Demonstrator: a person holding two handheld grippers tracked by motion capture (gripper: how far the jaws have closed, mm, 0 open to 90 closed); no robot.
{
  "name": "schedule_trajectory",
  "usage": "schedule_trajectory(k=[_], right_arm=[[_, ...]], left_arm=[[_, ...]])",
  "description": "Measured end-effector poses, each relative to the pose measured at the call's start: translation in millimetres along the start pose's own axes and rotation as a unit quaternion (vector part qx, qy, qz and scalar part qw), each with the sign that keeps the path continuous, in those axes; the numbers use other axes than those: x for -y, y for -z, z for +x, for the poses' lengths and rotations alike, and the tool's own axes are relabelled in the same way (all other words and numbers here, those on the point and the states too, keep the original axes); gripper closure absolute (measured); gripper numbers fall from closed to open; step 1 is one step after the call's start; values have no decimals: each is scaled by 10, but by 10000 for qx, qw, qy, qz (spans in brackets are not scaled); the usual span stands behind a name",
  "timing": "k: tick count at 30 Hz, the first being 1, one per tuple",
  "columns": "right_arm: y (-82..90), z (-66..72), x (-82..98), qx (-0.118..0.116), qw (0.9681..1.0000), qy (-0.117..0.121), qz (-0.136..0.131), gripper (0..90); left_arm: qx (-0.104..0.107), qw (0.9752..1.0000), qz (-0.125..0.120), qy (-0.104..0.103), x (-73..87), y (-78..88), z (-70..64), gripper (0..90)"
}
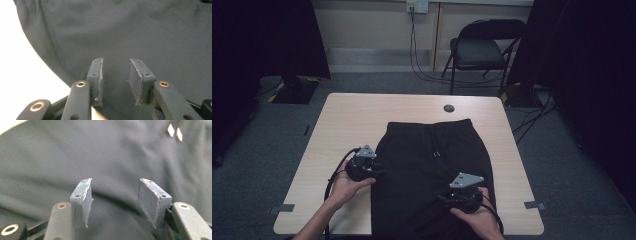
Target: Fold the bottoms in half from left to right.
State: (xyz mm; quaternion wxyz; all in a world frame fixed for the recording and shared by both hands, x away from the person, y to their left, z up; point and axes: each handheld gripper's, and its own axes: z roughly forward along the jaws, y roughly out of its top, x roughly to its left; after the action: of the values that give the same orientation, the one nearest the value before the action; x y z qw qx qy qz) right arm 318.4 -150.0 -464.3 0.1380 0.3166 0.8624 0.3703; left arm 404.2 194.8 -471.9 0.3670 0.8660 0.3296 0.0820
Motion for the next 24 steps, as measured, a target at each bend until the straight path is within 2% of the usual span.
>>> schedule_trajectory(k=[1,2,3,4,5,6,7,8,10,11,12,13,14,17,18,19,20,21,22,24], right_arm=[[4,71,-71,-68,9999,92,-82,456],[4,71,-71,-68,9999,92,-82,456],[-23,235,-207,-290,9992,197,-194,482],[-55,319,-271,-435,9984,259,-242,504],[-96,405,-331,-542,9976,325,-274,517],[-96,405,-331,-542,9976,325,-274,517],[-150,492,-387,-630,9968,378,-306,532],[-294,672,-503,-857,9944,527,-313,521],[-346,727,-537,-909,9938,552,-330,510],[-419,792,-578,-987,9928,590,-338,510],[-570,909,-647,-1119,9914,599,-311,502],[-570,909,-647,-1119,9914,599,-311,502],[-724,1012,-719,-1278,9893,641,-273,488],[-867,1112,-788,-1327,9882,738,-180,463],[-1005,1195,-843,-1341,9873,851,-28,433],[-1005,1195,-843,-1341,9873,851,-28,433],[-1112,1252,-870,-1299,9874,908,-1,423],[-1112,1252,-870,-1299,9874,908,-1,423],[-1205,1280,-874,-1406,9866,821,32,423],[-1242,1296,-871,-1334,9875,839,61,423]], left_arm=[[24,10000,-2,49,25,-34,9,667],[24,10000,-2,49,25,-34,9,674],[24,10000,75,22,47,-52,11,676],[-38,9998,156,-67,61,-59,1,676],[-63,9999,129,-87,93,-67,-8,674],[-63,9999,129,-87,93,-67,-8,663],[-111,9995,240,-173,102,-78,-6,663],[-62,9994,199,-268,114,-89,-5,644],[-72,9994,225,-240,111,-85,6,652],[-73,9996,199,-173,112,-87,11,652],[-82,9997,191,-158,112,-90,11,652],[-82,9997,191,-158,112,-90,11,652],[-48,9998,152,-95,115,-95,18,652],[31,9999,117,-61,120,-96,32,640],[25,9999,133,-15,117,-95,34,640],[25,9999,133,-15,117,-95,34,640],[-22,9999,141,-15,113,-98,19,639],[-22,9999,141,-15,113,-98,19,639],[-60,9999,150,-15,109,-99,11,638],[-39,9999,142,4,109,-99,16,636]])
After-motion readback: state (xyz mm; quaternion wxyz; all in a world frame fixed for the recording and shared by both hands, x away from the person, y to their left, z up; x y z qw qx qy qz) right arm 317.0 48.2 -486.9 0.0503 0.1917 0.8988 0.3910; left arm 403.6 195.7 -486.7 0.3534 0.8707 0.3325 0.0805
